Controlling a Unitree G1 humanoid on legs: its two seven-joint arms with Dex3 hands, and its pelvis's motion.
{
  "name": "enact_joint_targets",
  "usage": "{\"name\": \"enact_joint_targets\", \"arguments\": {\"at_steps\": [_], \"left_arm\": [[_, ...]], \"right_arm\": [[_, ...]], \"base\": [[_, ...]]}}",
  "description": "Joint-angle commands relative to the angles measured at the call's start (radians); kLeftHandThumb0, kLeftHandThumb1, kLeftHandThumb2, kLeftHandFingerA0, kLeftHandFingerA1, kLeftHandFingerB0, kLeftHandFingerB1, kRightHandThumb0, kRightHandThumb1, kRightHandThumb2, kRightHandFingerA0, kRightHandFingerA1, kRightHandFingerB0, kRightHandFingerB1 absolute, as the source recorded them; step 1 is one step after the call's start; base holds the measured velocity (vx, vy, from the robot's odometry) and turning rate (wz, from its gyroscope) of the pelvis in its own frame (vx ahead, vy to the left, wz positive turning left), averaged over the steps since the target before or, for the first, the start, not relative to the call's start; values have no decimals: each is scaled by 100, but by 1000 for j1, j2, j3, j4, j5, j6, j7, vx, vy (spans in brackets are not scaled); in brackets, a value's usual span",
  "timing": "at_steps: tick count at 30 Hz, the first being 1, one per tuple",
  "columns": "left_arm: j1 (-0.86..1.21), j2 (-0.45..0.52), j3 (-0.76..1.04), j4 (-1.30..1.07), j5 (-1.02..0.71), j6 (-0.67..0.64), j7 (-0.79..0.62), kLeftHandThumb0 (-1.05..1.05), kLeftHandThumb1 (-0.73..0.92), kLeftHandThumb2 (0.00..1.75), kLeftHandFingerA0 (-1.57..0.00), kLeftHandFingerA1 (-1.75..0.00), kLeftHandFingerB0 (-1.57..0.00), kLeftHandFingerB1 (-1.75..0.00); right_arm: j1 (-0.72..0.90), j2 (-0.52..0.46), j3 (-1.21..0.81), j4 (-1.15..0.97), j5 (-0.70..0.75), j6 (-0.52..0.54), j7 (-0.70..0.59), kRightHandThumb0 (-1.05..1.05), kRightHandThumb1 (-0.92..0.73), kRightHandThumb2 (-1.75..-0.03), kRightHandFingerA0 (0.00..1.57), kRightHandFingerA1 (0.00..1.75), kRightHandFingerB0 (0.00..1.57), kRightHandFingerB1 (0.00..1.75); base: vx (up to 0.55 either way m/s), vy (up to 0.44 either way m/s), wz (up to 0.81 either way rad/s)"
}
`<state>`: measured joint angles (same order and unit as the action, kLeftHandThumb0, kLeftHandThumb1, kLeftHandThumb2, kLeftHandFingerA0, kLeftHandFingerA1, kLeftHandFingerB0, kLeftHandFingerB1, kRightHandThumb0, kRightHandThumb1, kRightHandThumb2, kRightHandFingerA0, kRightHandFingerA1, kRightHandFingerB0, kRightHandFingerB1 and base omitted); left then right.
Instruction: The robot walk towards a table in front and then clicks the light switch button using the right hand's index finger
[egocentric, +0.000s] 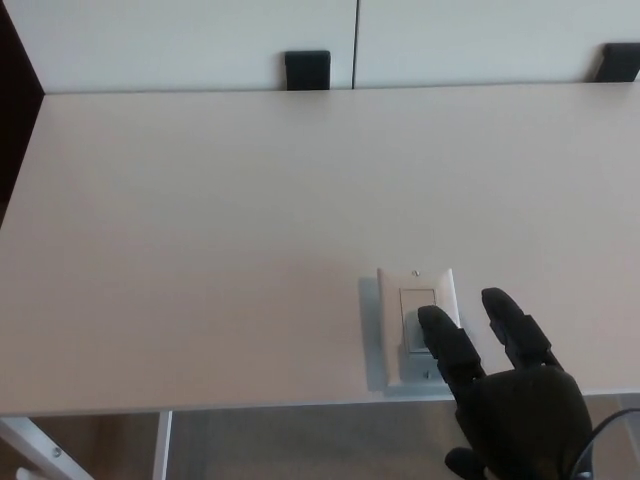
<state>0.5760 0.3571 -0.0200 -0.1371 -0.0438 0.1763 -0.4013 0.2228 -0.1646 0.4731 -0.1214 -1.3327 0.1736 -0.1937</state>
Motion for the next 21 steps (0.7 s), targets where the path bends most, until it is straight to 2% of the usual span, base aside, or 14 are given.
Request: {"name": "enact_joint_targets", "arguments": {"at_steps": [1,21], "left_arm": [[3,18,-1,3,15,18,0,-26,75,62,-42,-39,-33,-33],[16,26,-3,-13,14,22,-3,-27,77,64,-43,-40,-34,-33]], "right_arm": [[16,-16,20,12,-3,29,-24,-75,-37,-73,0,0,5,16],[103,-42,104,-32,-14,60,-46,-77,-39,-74,0,0,5,13]], "base": [[0,0,0],[0,0,0]]}}
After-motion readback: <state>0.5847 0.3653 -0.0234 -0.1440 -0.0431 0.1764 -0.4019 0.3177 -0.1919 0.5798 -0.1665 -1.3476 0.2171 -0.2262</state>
